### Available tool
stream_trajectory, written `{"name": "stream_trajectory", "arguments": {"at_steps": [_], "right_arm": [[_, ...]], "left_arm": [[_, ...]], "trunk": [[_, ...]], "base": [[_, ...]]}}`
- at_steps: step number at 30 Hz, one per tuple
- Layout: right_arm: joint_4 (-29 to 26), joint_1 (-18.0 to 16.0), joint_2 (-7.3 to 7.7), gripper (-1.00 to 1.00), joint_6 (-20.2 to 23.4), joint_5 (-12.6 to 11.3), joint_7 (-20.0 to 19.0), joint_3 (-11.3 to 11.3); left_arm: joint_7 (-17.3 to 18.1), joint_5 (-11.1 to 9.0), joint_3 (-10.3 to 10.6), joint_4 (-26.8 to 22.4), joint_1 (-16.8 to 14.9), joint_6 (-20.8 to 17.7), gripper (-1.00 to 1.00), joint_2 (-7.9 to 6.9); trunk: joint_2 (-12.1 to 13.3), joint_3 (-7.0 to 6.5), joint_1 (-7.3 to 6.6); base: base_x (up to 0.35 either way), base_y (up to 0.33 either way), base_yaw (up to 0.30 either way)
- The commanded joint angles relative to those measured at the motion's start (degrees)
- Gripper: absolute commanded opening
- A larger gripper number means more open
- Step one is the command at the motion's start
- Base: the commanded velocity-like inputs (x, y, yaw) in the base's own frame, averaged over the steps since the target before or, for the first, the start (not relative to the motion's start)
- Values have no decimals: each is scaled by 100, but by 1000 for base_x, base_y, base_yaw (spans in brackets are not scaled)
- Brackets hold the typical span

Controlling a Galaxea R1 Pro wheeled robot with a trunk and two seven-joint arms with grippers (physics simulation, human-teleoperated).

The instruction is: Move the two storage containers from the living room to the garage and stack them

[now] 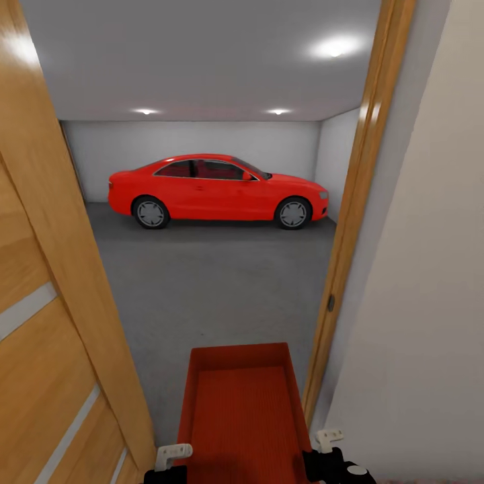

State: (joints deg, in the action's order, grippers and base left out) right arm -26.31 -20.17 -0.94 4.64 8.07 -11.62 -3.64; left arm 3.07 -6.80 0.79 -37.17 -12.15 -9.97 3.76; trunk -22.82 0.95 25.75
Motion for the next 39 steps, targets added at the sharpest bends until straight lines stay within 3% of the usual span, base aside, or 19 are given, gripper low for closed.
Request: {"name": "stream_trajectory", "arguments": {"at_steps": [1, 20, 39], "right_arm": [[5, -5, -2, -100, 37, 36, -67, -49], [4, -5, -2, -100, 37, 36, -95, -49], [5, -5, -2, -100, 36, 36, -78, -49]], "left_arm": [[-22, -32, 44, -18, 2, 296, -100, -285], [-26, -33, 44, -19, 2, 295, -100, -297], [-26, -33, 44, -13, 2, 292, -100, -314]], "trunk": [[-11, 10, 3], [-11, 10, 3], [-11, 10, 3]], "base": [[69, 0, -4], [284, 0, 0], [55, 62, 0]]}}
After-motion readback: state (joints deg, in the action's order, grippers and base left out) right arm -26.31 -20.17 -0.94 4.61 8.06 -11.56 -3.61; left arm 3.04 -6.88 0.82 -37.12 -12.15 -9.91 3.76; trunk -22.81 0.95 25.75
